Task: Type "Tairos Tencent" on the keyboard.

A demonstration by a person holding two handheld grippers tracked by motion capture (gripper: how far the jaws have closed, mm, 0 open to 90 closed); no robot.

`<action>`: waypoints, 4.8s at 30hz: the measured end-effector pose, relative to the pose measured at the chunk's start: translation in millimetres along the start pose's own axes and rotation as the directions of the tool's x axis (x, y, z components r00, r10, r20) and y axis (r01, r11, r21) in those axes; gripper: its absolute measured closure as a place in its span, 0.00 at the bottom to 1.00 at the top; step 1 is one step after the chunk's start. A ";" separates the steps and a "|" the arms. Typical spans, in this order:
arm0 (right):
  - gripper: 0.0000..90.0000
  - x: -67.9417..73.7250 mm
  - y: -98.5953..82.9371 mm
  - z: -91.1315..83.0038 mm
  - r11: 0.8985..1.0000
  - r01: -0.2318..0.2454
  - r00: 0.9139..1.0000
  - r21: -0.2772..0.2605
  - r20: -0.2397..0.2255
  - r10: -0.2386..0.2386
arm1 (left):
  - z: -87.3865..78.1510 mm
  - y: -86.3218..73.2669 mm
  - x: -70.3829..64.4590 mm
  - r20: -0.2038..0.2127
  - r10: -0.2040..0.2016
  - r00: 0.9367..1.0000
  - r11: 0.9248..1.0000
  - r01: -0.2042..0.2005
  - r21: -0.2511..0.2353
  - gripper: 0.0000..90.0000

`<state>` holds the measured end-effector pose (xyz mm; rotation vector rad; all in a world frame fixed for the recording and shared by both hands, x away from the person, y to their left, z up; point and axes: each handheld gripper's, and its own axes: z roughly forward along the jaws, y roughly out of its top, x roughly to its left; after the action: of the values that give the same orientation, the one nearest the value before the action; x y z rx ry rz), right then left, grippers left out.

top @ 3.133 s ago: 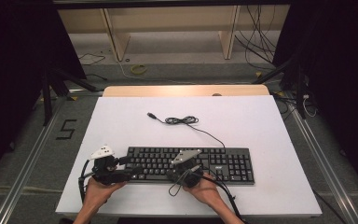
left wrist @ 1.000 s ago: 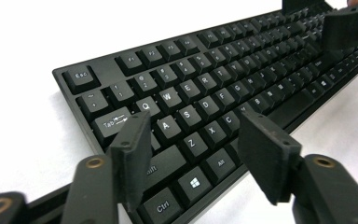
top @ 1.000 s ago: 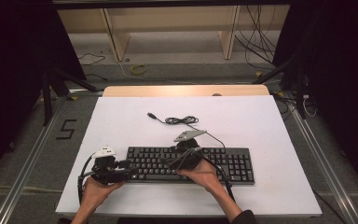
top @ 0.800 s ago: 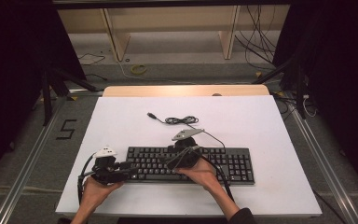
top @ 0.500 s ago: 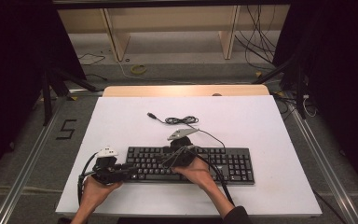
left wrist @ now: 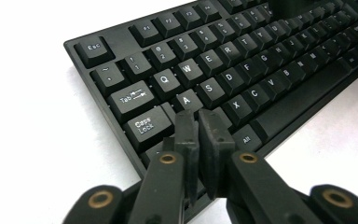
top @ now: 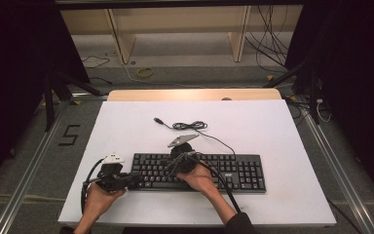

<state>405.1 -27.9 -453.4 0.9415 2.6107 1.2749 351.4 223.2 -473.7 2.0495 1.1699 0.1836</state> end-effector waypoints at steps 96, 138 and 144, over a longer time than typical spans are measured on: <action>0.51 -9.2 -20.5 -23.9 0.997 -0.074 0.997 -0.032 -0.017 0.074 | 2.9 10.8 -2.1 0.064 -0.003 0.998 0.994 0.011 -0.113 0.39; 0.44 0.8 -41.7 -44.8 0.997 -0.054 0.998 -0.047 -0.028 0.053 | 17.3 35.0 0.7 0.038 0.013 0.999 0.998 -0.011 -0.065 0.55; 0.44 1.6 -43.6 -46.3 0.997 -0.054 0.998 -0.046 -0.026 0.053 | 22.6 38.6 -0.1 0.045 0.019 0.999 0.999 -0.018 -0.042 0.70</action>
<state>367.2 -78.9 -455.3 1.0006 2.5787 1.3627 388.0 199.4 -463.7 2.0186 1.1111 0.1685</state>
